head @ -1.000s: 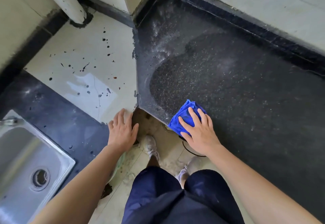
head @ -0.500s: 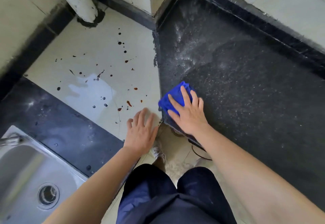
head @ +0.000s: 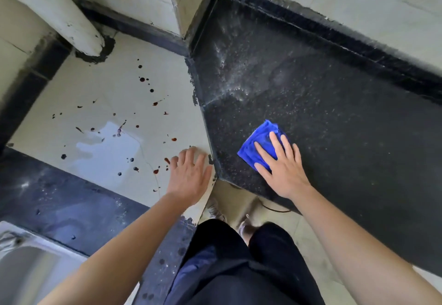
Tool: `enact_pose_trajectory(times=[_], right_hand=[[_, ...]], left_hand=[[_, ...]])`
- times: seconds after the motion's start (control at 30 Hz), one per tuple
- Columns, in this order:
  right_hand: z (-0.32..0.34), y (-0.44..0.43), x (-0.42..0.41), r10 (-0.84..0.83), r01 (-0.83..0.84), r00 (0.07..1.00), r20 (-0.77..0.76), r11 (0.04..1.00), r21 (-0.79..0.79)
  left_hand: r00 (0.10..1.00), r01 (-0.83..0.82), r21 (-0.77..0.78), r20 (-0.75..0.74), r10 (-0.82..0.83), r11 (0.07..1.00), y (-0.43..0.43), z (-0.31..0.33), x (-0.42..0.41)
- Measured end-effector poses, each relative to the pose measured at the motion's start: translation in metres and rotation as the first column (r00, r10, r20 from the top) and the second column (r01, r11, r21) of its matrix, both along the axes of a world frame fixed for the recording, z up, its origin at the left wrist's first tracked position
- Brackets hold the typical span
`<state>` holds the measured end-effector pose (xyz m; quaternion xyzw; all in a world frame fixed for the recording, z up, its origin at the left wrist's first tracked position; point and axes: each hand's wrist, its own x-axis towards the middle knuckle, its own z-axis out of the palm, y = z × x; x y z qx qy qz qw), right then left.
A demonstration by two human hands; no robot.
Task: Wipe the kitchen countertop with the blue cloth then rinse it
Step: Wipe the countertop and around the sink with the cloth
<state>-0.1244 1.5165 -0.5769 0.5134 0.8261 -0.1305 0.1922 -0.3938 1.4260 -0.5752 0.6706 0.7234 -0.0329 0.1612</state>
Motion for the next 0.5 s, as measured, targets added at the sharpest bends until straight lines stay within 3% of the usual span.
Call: enact_pose_trajectory(times=[0.13, 0.3, 0.5], right_hand=[[0.011, 0.009, 0.045, -0.066, 0.076, 0.992, 0.110, 0.993, -0.093], [0.012, 0.041, 0.025, -0.066, 0.071, 0.997, 0.041, 0.984, -0.165], [-0.013, 0.154, -0.062, -0.033, 0.028, 0.998, -0.062, 0.997, -0.076]], left_hand=[[0.999, -0.042, 0.003, -0.002, 0.042, 0.999, 0.020, -0.002, 0.006], [0.997, -0.082, 0.000, -0.009, 0.082, 0.997, 0.026, -0.007, 0.013], [0.988, -0.151, 0.000, -0.015, 0.151, 0.988, 0.028, -0.006, 0.021]])
